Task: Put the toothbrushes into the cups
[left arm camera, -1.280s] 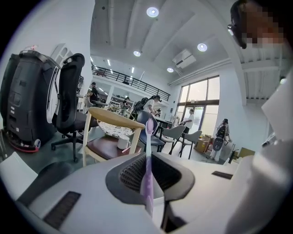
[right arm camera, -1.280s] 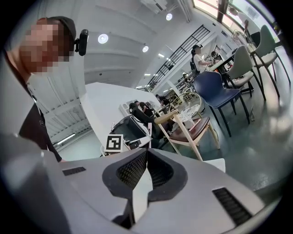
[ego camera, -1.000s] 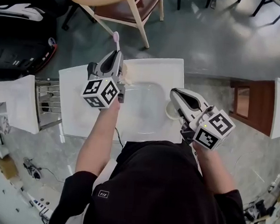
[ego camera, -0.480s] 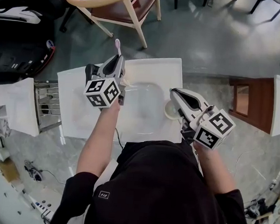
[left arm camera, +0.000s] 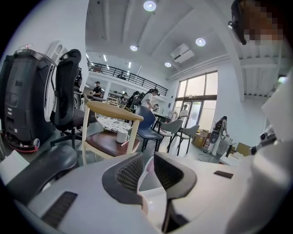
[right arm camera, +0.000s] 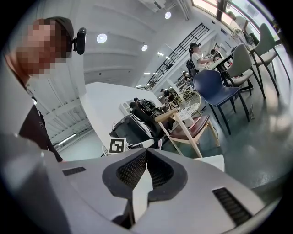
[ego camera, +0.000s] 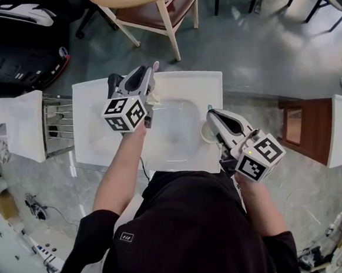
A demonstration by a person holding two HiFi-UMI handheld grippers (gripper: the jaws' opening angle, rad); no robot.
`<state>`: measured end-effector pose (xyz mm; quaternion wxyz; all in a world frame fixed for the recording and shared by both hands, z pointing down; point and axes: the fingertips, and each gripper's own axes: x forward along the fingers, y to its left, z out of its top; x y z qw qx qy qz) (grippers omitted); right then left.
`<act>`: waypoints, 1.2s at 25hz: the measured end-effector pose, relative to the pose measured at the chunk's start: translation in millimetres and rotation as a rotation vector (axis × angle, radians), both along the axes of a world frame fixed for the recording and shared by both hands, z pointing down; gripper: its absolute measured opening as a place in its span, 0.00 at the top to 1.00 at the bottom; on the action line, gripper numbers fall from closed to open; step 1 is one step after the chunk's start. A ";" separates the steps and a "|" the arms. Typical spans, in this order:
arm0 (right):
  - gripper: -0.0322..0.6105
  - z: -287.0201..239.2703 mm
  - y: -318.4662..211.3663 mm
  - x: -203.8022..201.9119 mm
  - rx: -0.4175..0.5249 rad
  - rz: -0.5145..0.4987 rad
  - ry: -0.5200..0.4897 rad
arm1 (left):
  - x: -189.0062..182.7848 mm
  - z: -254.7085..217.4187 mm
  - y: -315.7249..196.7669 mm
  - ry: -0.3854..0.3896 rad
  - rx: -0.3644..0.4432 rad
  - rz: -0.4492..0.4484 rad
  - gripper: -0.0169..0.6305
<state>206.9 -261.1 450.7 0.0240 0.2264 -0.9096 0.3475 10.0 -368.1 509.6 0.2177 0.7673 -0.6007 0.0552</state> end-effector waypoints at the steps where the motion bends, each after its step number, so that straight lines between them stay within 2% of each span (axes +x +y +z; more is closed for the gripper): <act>1: 0.91 -0.2 2.4 0.2 0.002 -0.003 0.000 | 0.4 -1.9 2.1 0.005 0.007 -0.003 0.85; 5: 0.91 -4.1 13.2 2.0 0.017 -0.013 0.003 | -0.9 -14.8 11.8 0.022 0.040 -0.030 0.85; 7: 0.91 -7.2 17.4 4.1 0.027 -0.019 0.006 | -3.9 -27.1 16.8 0.022 0.068 -0.060 0.89; 12: 0.91 -20.1 33.3 22.6 0.059 -0.031 -0.004 | 0.6 -53.3 40.4 -0.083 0.108 -0.115 0.93; 18: 0.91 -42.9 42.9 40.4 0.107 -0.091 -0.038 | 13.0 -87.7 79.9 -0.142 0.121 -0.166 0.95; 22: 0.91 -49.5 49.0 25.9 0.148 -0.153 -0.033 | 10.7 -122.8 112.9 -0.178 0.171 -0.172 0.95; 25: 0.91 -60.4 55.3 9.5 0.185 -0.162 -0.035 | 8.8 -139.2 135.7 -0.194 0.194 -0.130 0.95; 30: 0.91 -78.9 62.7 -39.4 0.262 -0.142 0.009 | -20.4 -146.9 160.7 -0.149 0.223 -0.064 0.95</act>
